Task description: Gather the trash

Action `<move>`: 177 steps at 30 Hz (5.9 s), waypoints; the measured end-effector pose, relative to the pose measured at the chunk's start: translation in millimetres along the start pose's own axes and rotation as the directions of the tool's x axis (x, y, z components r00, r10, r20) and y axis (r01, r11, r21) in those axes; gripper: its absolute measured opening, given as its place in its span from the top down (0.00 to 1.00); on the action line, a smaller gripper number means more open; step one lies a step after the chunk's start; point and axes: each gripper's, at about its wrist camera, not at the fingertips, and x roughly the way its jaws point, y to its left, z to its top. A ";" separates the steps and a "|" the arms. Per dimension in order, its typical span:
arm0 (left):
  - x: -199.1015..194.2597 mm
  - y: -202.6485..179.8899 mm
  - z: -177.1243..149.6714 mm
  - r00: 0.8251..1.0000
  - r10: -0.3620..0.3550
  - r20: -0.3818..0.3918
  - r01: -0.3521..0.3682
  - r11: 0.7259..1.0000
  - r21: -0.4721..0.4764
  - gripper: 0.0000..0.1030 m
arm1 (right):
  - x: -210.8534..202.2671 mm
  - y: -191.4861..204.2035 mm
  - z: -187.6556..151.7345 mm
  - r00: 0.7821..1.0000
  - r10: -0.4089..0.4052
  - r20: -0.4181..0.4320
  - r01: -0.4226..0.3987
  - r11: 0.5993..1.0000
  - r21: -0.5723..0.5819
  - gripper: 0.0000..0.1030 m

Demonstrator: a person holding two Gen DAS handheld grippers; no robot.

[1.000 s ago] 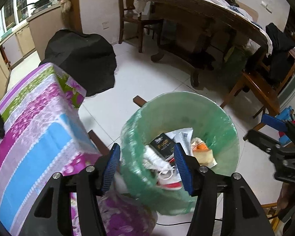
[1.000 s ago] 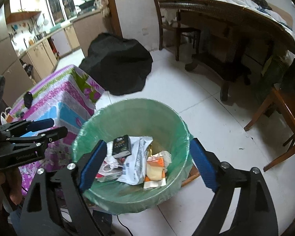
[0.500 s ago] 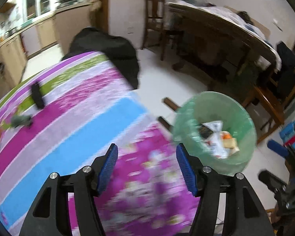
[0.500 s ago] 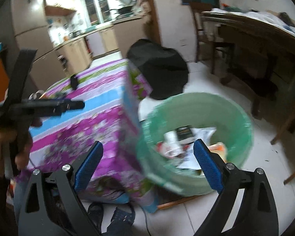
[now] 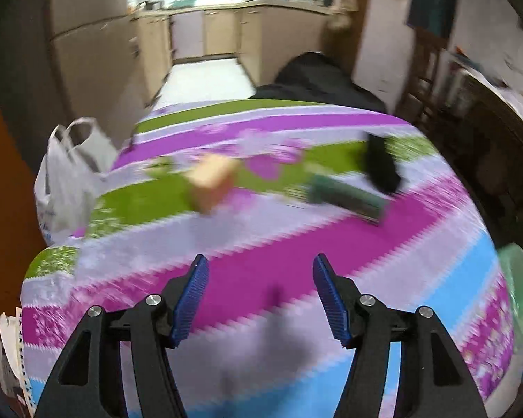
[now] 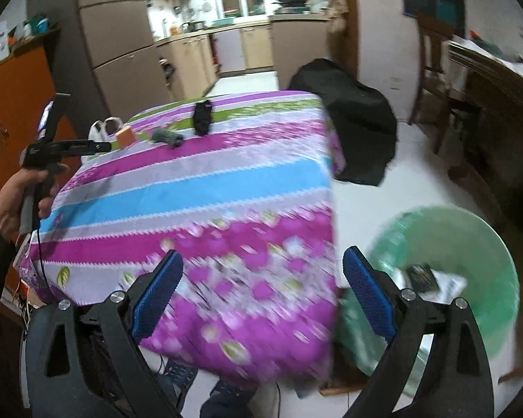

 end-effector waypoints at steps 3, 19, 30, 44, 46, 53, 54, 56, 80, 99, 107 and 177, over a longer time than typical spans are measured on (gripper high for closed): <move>23.3 38.5 13.1 1.000 0.026 -0.012 -0.026 1.000 -0.001 0.38 | 21.6 25.8 16.7 1.000 0.028 -0.012 -0.029 0.999 -0.037 0.13; 87.8 46.0 57.5 0.997 -0.069 0.038 0.068 0.997 0.019 0.29 | 110.1 107.0 85.9 0.991 0.119 -0.059 -0.128 0.974 -0.188 0.13; 76.7 34.4 44.9 0.993 -0.102 0.060 0.100 0.994 0.039 0.64 | 176.7 123.5 117.8 0.982 0.147 -0.118 -0.173 0.952 -0.253 0.16; 39.5 44.3 30.7 0.985 -0.141 0.102 0.144 0.989 -0.022 0.64 | 270.1 176.3 166.8 0.977 0.086 -0.196 -0.161 0.901 -0.404 0.37; 39.0 44.3 26.8 0.985 -0.139 0.098 0.142 0.989 -0.029 0.64 | 273.8 176.7 169.2 0.977 0.089 -0.192 -0.160 0.905 -0.393 0.39; 26.5 38.9 14.0 0.989 -0.095 0.112 0.100 0.994 -0.038 0.64 | 257.5 178.0 159.2 0.987 0.048 -0.154 -0.106 0.913 -0.393 0.82; 23.0 38.1 13.5 0.989 -0.089 0.117 0.094 0.995 -0.039 0.64 | 251.4 175.6 157.6 0.989 0.043 -0.141 -0.094 0.919 -0.383 0.82; 7.8 32.3 10.4 0.986 -0.084 0.143 0.090 0.995 -0.032 0.64 | 230.8 166.0 155.5 0.993 0.060 -0.105 -0.092 0.938 -0.334 0.85; -161.4 -225.5 -33.3 0.870 -0.433 0.235 0.370 0.889 0.269 0.64 | -69.1 3.2 84.1 0.963 -0.154 0.222 0.156 0.988 0.006 0.85; -128.5 -483.6 -58.5 0.822 -0.570 -0.003 0.515 0.739 0.434 0.64 | -95.8 -161.2 20.2 0.941 -0.337 0.006 0.324 0.910 0.258 0.86; -84.5 -532.5 -71.6 0.854 -0.515 -0.072 0.485 0.739 0.467 0.64 | -84.2 -202.4 -3.3 0.947 -0.313 -0.072 0.318 0.890 0.328 0.86; -43.0 -516.3 -87.5 0.892 -0.443 -0.085 0.431 0.782 0.450 0.10 | -116.2 -206.0 -37.9 0.922 -0.387 0.032 0.349 0.862 0.368 0.09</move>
